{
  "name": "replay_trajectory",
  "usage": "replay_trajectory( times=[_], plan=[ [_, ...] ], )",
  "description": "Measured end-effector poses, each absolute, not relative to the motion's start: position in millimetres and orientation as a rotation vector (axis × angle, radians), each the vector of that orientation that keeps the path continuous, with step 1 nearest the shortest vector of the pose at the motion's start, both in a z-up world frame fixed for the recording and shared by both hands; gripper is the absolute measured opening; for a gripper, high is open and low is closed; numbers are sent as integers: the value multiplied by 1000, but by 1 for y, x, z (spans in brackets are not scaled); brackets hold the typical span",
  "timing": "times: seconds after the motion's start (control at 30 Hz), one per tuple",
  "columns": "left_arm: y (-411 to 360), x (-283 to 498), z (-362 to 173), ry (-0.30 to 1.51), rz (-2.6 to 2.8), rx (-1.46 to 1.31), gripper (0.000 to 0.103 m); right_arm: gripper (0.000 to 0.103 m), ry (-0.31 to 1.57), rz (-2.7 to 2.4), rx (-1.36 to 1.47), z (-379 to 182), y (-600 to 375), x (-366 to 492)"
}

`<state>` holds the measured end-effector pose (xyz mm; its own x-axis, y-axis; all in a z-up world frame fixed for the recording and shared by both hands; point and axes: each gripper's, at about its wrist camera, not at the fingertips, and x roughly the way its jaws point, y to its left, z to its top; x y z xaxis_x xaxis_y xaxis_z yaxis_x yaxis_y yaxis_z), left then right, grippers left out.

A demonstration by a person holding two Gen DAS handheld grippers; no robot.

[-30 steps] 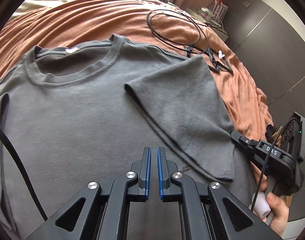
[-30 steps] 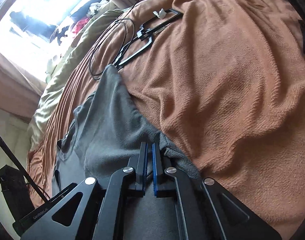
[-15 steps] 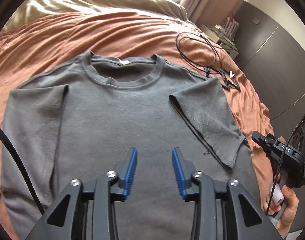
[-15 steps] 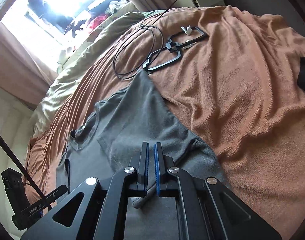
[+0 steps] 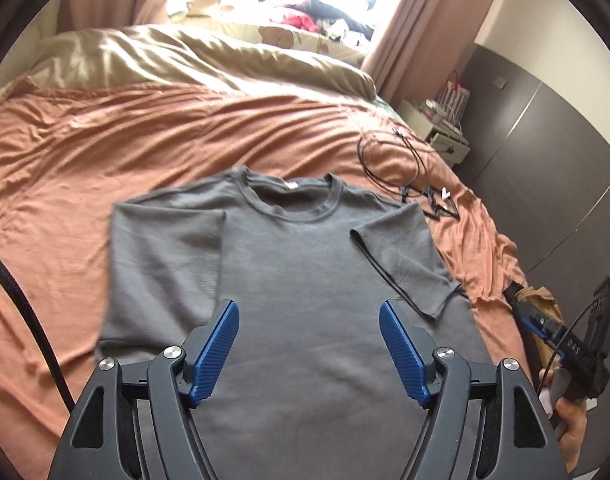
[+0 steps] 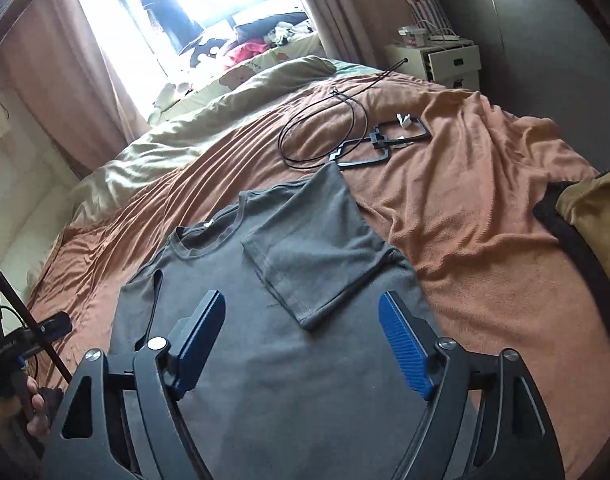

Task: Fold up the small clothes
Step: 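Lift both tools away from the grey T-shirt and step back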

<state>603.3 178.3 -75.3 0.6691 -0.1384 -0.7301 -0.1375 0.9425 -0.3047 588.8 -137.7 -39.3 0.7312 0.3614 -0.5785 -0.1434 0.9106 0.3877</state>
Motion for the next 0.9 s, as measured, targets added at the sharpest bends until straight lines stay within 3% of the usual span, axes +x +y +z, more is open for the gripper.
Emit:
replay_trajectory(
  times=[0.1,0.47,0.77,0.9],
  plan=[
    [190,573,-56,787,21,-389,85,80,669,287,348,-31,-148,560],
    [207,464,6,673,111,-322,94,80,531,246,263,7,-175,449],
    [214,383,13,722,192,-220,94,80,494,245,86,30,-196,382],
    [219,349,11,725,197,-231,103,80,484,252,22,36,-201,352]
  ],
)
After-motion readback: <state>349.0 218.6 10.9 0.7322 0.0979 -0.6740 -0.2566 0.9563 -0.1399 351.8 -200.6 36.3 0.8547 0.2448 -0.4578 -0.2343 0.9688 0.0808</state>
